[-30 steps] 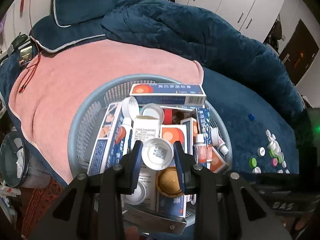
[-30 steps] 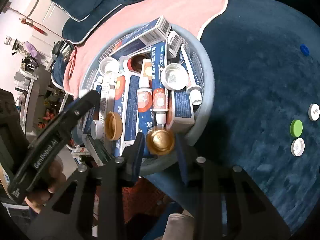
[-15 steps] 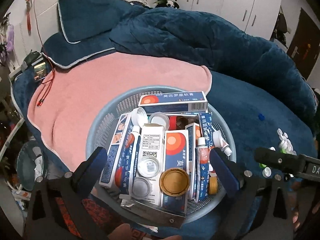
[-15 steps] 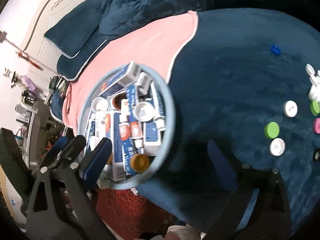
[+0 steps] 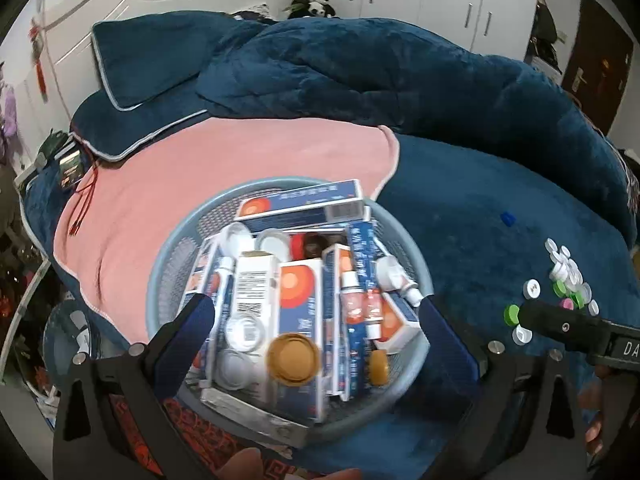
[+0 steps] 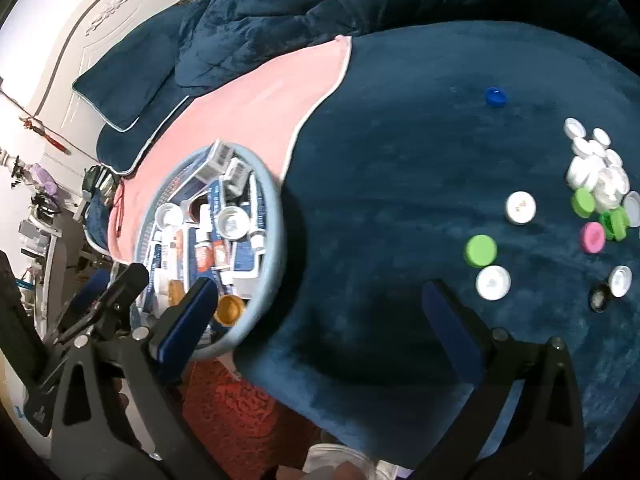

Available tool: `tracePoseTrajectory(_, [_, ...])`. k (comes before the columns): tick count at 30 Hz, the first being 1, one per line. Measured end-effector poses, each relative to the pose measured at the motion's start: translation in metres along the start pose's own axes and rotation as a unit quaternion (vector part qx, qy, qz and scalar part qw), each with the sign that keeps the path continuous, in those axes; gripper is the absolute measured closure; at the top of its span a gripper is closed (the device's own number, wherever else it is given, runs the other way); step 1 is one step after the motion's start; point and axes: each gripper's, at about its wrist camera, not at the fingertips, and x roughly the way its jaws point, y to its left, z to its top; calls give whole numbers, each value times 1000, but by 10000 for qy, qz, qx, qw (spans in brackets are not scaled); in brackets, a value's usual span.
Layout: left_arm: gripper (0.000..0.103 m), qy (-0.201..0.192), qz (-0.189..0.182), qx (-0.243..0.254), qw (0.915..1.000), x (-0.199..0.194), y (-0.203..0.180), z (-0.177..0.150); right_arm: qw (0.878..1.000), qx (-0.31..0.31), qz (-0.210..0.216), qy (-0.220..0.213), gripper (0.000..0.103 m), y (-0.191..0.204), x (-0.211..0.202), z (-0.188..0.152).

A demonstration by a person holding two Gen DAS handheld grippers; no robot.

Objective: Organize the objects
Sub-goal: 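Move both open tools back over the caps on the blanket, then grasp a white cap with the right tool while the left tool grasps a green cap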

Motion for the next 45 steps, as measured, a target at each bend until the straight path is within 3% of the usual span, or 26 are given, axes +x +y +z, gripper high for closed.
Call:
tracePoseTrajectory(12, [1,100,-216,336,9992,4,-50,0,9991,276,-326,-26,0,-47,-17,-13])
tracePoseTrajectory(21, [1,244,-485,813,9952,11,-107,-9,9941,798,-729,-14,0,-113,-27,-29])
tracePoseTrajectory(29, [1,422,-595,1165,9905,19,-147,-19,9706,1702,-1680,-279,0,-211,-47,-34])
tracePoseTrajectory(33, [1,495,-618,1271,9887,26,-160,-23,9598,2198,-1735,-210,1,-252,-42,-36])
tracePoseTrajectory(35, [1,535,-611,1291,9883,31,-163,-25,9560,2458,-1590,-177,7,-265,-37,-38])
tracePoseTrajectory(37, [1,591,-609,1312,9877,35,-165,-27,9539,2538,-1598,-110,22,-270,-32,-36])
tracePoseTrajectory(39, [1,655,-600,1340,9870,41,-166,-30,9526,2544,-1663,-98,26,-270,-29,-34])
tracePoseTrajectory(41, [1,706,-604,1348,9865,45,-166,-32,9520,2498,-1766,-102,43,-271,-27,-32])
tracePoseTrajectory(42, [1,721,-611,1352,9863,47,-167,-33,9512,2476,-1838,-117,58,-271,-28,-32])
tracePoseTrajectory(43, [1,731,-618,1357,9861,48,-168,-34,9503,2488,-1863,-145,68,-272,-30,-33])
tracePoseTrajectory(45, [1,766,-631,1357,9858,53,-170,-35,9502,2608,-1694,-217,71,-276,-36,-37])
